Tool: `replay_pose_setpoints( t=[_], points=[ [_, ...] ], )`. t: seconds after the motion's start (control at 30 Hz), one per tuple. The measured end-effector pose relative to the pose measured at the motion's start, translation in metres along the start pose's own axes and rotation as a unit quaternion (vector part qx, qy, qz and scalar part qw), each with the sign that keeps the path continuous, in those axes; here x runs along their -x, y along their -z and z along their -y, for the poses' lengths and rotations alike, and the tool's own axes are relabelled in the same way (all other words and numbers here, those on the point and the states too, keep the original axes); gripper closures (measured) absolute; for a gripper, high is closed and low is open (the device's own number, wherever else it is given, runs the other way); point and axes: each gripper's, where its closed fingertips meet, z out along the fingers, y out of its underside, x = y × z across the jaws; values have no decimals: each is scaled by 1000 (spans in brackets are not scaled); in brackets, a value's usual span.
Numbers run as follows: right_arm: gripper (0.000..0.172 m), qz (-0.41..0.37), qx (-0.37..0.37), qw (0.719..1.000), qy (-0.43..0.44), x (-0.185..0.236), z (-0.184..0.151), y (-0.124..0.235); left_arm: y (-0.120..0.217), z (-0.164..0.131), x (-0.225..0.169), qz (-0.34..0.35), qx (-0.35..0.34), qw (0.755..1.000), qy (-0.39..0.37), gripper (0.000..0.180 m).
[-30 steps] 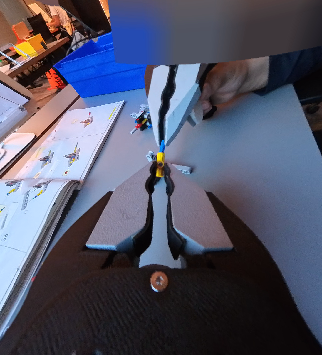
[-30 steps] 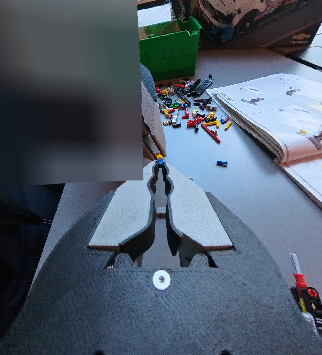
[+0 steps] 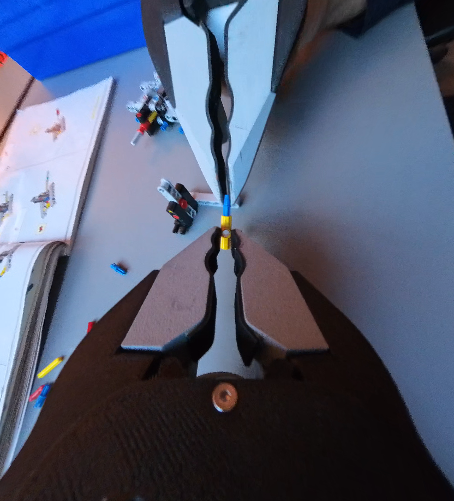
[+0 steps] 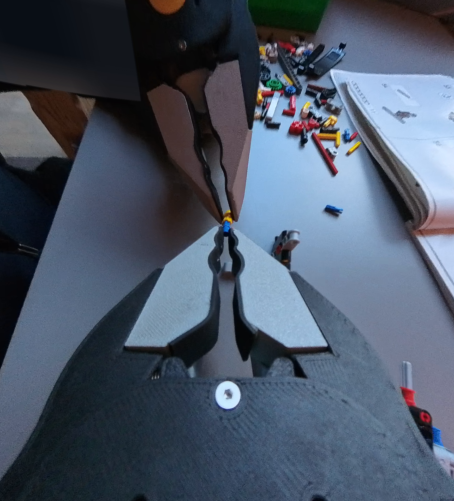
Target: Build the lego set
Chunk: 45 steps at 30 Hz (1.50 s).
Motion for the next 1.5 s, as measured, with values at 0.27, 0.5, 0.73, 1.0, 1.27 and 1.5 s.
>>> replay_pose_setpoints(
  t=[0.27, 0.5, 0.73, 1.0, 1.27, 1.5],
  points=[
    [172, 4, 57, 998, 0, 3, -18, -10, -7, -11, -7, -38, 44, 998, 33, 176],
    [171, 15, 84, 996, -23, 2, -26, -15, -8, -13, -7, -58, 48, 995, 60, 176],
    [172, 19, 86, 996, -13, 3, -26, -16, -7, -14, -8, -72, 47, 994, 69, 176],
    [171, 37, 85, 996, -4, 6, -25, -17, -6, -14, -10, -86, 47, 992, 75, 176],
    [171, 24, 86, 994, -65, 4, -22, -21, -4, -17, -6, -78, 53, 987, 127, 176],
    [165, 31, 79, 994, -64, 7, -20, -20, -2, -18, -8, -87, 48, 989, 111, 176]
  ],
)
